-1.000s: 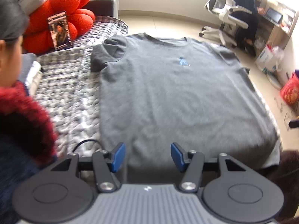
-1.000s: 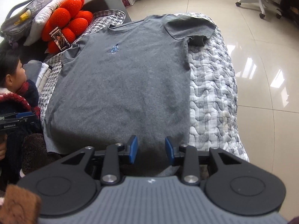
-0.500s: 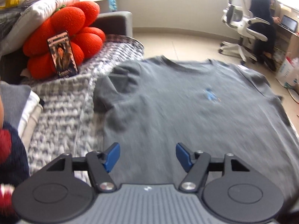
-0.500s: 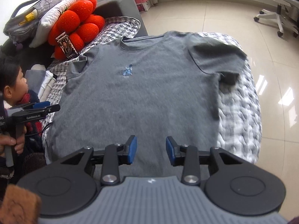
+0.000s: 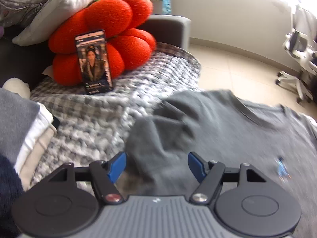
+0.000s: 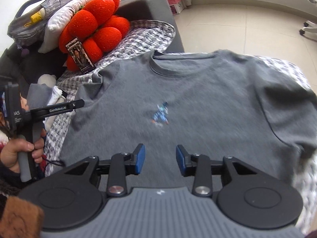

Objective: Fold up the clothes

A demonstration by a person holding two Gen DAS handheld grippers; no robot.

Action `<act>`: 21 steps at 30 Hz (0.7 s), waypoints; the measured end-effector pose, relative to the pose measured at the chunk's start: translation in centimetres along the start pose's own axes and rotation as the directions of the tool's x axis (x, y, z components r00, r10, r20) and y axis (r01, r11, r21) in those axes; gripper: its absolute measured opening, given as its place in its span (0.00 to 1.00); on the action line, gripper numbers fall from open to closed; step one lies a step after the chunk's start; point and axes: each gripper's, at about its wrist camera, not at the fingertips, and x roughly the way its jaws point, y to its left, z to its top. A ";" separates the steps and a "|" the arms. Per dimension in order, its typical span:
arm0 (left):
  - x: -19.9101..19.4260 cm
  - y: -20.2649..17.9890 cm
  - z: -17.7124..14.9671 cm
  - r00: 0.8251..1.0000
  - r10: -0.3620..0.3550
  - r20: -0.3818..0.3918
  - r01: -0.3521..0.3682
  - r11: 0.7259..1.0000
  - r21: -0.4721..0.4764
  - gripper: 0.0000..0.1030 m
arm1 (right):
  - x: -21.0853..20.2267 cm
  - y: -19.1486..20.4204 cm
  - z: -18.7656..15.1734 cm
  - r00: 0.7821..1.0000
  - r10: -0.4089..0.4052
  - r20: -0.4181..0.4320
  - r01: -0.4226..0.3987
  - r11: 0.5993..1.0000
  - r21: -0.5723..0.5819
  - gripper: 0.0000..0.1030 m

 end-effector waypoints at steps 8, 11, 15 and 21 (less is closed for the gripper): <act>4.5 4.8 2.5 0.997 0.068 -0.045 -0.073 0.987 -0.145 0.68 | 6.6 2.3 5.3 0.992 0.128 0.016 -0.128 0.992 -0.010 0.38; 6.0 6.4 2.5 0.997 0.026 -0.071 -0.039 0.981 -0.191 0.68 | 9.5 3.3 6.7 0.987 0.158 0.028 -0.158 0.987 -0.012 0.38; 6.6 7.3 2.0 0.995 -0.058 -0.081 0.039 0.976 -0.215 0.68 | 13.1 4.8 8.1 0.983 0.181 0.042 -0.180 0.984 -0.011 0.38; 5.3 9.4 1.9 0.988 -0.144 -0.063 0.117 0.941 -0.316 0.66 | 17.3 7.0 9.6 0.941 0.332 0.071 -0.335 0.942 0.036 0.37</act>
